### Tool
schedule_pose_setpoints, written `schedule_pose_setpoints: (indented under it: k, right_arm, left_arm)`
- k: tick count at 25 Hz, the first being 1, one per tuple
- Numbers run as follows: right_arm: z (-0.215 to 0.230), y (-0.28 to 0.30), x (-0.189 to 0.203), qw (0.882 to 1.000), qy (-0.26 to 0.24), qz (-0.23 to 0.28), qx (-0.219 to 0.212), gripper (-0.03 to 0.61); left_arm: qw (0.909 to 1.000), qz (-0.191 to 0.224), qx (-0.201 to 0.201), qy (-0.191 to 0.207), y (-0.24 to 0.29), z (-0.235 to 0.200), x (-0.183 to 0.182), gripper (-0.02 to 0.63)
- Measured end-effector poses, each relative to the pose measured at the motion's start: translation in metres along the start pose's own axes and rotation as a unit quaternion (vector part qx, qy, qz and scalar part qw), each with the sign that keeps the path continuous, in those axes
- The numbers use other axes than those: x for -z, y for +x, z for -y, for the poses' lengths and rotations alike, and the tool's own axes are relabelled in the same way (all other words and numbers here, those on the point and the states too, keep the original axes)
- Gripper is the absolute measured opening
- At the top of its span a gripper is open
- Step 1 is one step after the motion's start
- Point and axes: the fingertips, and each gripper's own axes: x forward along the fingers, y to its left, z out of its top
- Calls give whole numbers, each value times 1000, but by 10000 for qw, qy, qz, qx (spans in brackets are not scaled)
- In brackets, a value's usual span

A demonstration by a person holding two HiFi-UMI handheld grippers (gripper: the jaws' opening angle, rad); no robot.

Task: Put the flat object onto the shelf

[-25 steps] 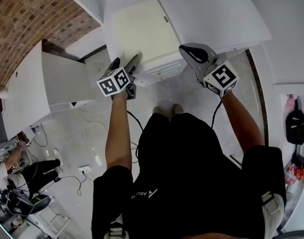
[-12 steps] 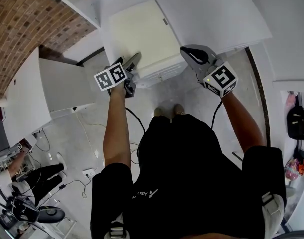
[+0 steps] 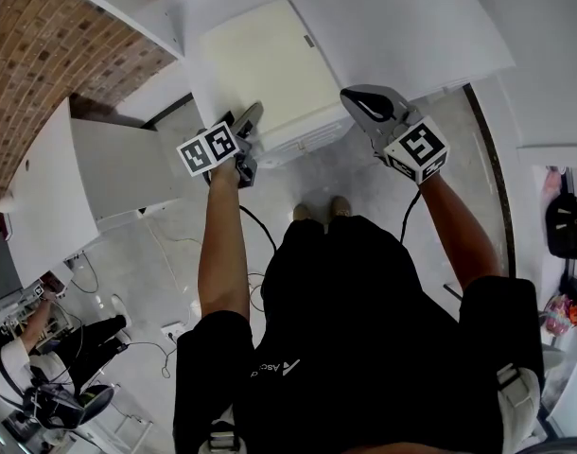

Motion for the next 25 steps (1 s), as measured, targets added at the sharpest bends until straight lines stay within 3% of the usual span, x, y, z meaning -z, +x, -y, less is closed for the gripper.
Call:
schedule_pose_setpoints:
  k: [15,25]
  right_arm:
    - [4,-11,25,9994,46,-334,33,2]
    - [0,-19,40,9989,12,-472,-44,3]
  left_arm:
    - [9994,-79,38,321,-8,7,10,307]
    - [9995,-119,22,301,-24,20,36,299]
